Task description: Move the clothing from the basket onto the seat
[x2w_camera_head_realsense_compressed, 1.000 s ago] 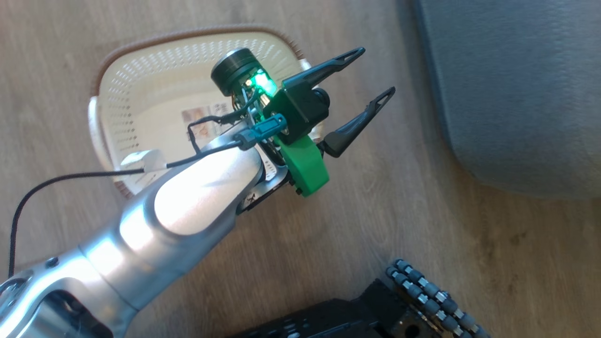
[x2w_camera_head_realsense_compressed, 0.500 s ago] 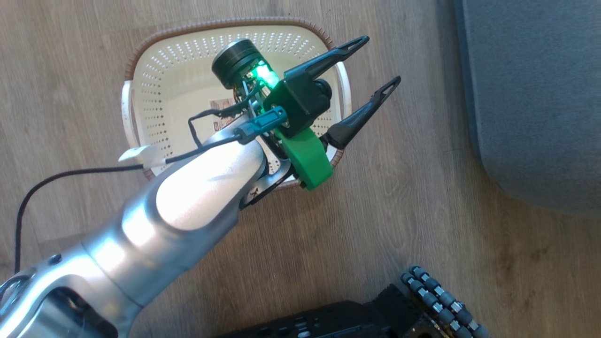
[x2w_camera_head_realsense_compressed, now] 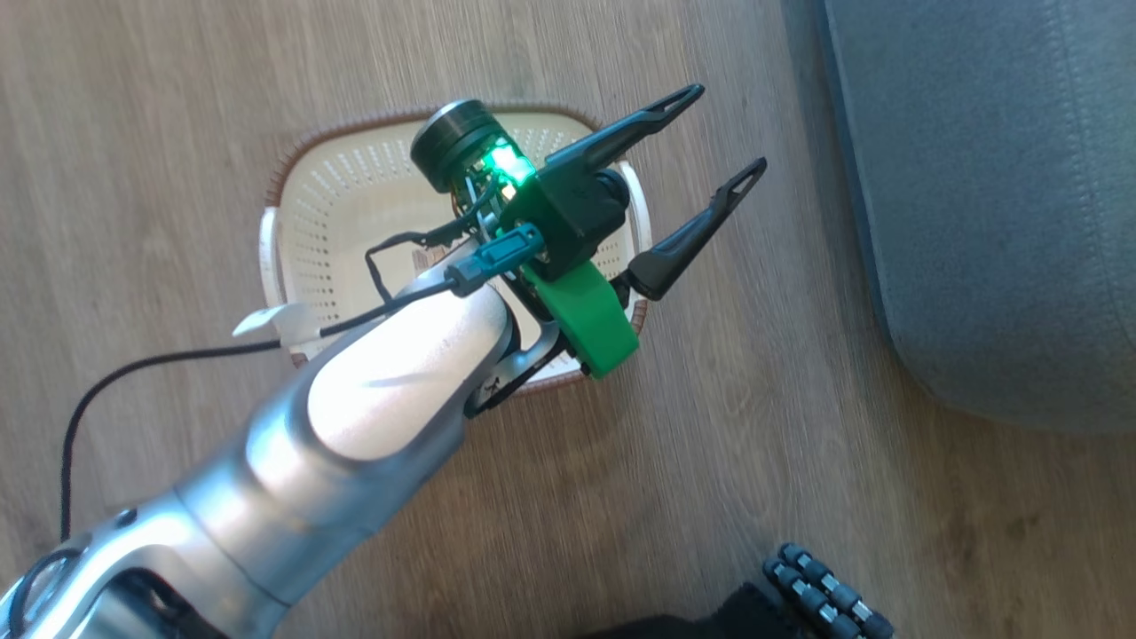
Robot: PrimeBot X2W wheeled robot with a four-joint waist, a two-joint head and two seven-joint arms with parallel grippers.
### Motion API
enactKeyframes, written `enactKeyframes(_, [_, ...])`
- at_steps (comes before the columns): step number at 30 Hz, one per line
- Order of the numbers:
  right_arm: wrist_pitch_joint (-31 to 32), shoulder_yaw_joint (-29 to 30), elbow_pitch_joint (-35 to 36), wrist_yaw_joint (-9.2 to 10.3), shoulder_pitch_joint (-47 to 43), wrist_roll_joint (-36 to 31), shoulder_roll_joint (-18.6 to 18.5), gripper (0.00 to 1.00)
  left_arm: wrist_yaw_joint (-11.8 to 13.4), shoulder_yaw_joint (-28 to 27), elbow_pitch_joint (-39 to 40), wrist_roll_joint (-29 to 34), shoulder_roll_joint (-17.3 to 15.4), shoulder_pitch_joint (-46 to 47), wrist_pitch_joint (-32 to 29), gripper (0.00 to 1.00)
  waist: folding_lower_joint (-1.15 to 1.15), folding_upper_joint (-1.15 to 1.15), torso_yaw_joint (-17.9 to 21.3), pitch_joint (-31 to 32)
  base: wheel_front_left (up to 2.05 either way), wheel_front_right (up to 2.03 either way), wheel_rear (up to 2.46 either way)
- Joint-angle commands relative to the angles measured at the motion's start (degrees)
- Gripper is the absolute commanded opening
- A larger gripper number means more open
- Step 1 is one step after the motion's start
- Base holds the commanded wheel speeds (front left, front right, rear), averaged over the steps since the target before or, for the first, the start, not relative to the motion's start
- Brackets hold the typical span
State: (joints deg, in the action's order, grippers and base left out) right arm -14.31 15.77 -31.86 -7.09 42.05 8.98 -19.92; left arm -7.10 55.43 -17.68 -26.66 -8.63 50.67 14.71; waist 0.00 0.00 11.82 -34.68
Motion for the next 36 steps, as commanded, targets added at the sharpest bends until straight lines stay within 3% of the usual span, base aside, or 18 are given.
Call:
enactKeyframes(1, [-0.68,-1.44,2.85,-0.4,-2.17,0.74,-0.92,1.0,-0.24,-2.14,2.4,0.53,0.45,-0.18,0.28,1.0,0.0,0.0,-0.72,2.25,0.0,0.0,0.0])
enactKeyframes(12, [-0.68,-8.68,9.44,-0.4,-8.36,3.62,0.73,1.0,-0.35,-5.24,2.87,1.07,1.33,-4.98,0.29,1.0,0.0,0.0,-3.37,10.47,0.0,0.0,0.0])
enactKeyframes(21, [-0.69,-15.44,12.28,-0.4,-12.44,6.41,2.35,1.0,-0.31,-11.59,0.87,2.18,1.36,-11.13,0.29,1.0,0.0,0.0,-6.6,16.92,0.0,0.0,0.0])
enactKeyframes(29, [-0.69,-19.78,13.57,-0.4,-15.65,7.89,3.92,1.0,2.38,-22.24,-0.52,4.78,0.93,-18.68,0.29,1.0,0.0,0.0,-9.8,21.01,0.0,0.0,0.0])
enactKeyframes(36, [-0.69,-21.86,14.72,-0.4,-19.58,8.55,5.45,1.0,6.38,-34.24,-0.14,8.49,0.32,-26.81,0.29,1.0,0.0,0.0,-11.97,24.67,0.0,0.0,0.0])
